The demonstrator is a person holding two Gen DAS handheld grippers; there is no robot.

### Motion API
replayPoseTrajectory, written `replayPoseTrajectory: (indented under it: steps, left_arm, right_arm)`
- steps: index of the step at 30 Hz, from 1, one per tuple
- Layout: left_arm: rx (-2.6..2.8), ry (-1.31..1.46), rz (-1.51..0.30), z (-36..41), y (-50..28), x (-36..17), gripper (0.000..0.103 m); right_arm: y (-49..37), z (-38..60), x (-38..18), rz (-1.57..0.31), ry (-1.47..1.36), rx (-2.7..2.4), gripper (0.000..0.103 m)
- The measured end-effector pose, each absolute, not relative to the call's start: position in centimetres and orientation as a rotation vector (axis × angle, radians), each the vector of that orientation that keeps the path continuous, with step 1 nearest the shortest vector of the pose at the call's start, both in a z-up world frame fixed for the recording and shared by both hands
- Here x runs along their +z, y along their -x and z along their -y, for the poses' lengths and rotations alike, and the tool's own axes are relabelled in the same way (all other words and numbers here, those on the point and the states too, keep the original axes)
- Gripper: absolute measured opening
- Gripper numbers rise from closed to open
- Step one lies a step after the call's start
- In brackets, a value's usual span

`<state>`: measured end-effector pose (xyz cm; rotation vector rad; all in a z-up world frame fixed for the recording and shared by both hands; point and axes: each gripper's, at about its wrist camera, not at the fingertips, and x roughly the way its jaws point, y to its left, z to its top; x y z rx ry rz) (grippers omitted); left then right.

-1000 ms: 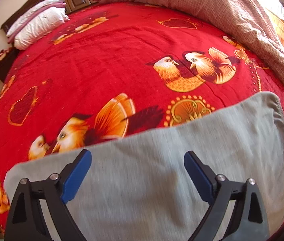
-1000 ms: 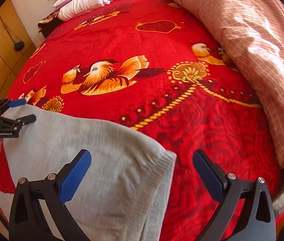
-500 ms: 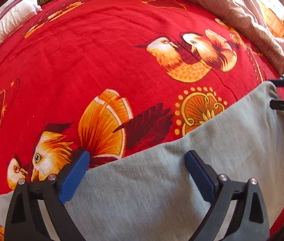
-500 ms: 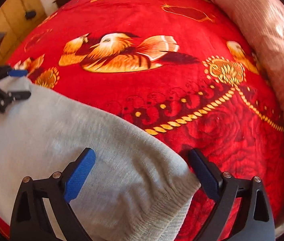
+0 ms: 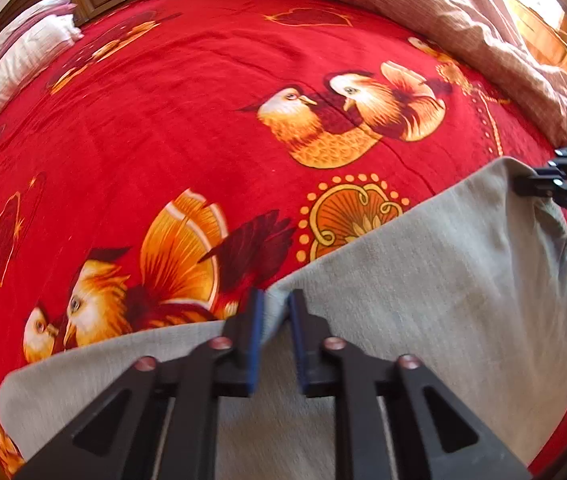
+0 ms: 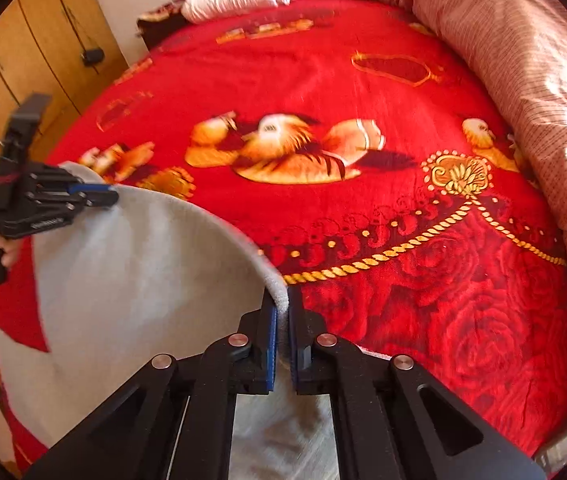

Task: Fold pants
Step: 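Lift the waistband with both grippers and fold it over onto the legs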

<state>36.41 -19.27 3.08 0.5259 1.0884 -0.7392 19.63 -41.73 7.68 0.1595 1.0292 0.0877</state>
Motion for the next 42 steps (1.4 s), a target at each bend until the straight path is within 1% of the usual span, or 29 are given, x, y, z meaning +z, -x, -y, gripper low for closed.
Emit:
replayPoseTrajectory:
  steps: [1,3,11,18,25,30,36,42]
  left_arm:
    - [-0.734,-0.517,-1.083,18.9,-36.2,3.4,0.006]
    - [-0.731,-0.504,-1.072,18.5,-35.5,3.9,0.005]
    - [-0.713,-0.393,-1.010,15.0,-32.1,7.4,0.004]
    - [-0.680,-0.320,-0.935,11.1,-26.7,9.9,0.004]
    - [-0.639,-0.265,-0.896,8.3,-21.3,11.1,0.004]
    - [-0.612,-0.257,-0.867,7.1,-16.6,11.7,0.004]
    - [-0.619,-0.223,-0.868,5.9,-10.3,11.5,0.004]
    - [-0.618,-0.210,-0.942,5.1,-5.4,8.4,0.004]
  right_arm:
    - [-19.1,41.7,8.0,-1.020,-0.166,0.095,0.006]
    - [-18.0,41.4,9.0,-0.999,-0.180,0.118,0.006]
    - [-12.2,37.9,11.8,-0.944,-0.088,0.179,0.006]
    - [-8.1,36.0,12.1,-0.930,-0.062,0.212,0.006]
    - [-3.5,34.6,12.4,-0.911,-0.061,0.238,0.006]
    - [-0.5,34.5,11.5,-0.921,-0.082,0.242,0.006]
    - [2.8,34.8,8.8,-0.970,-0.128,0.240,0.006]
    - [4.2,34.8,5.7,-1.022,-0.146,0.206,0.006]
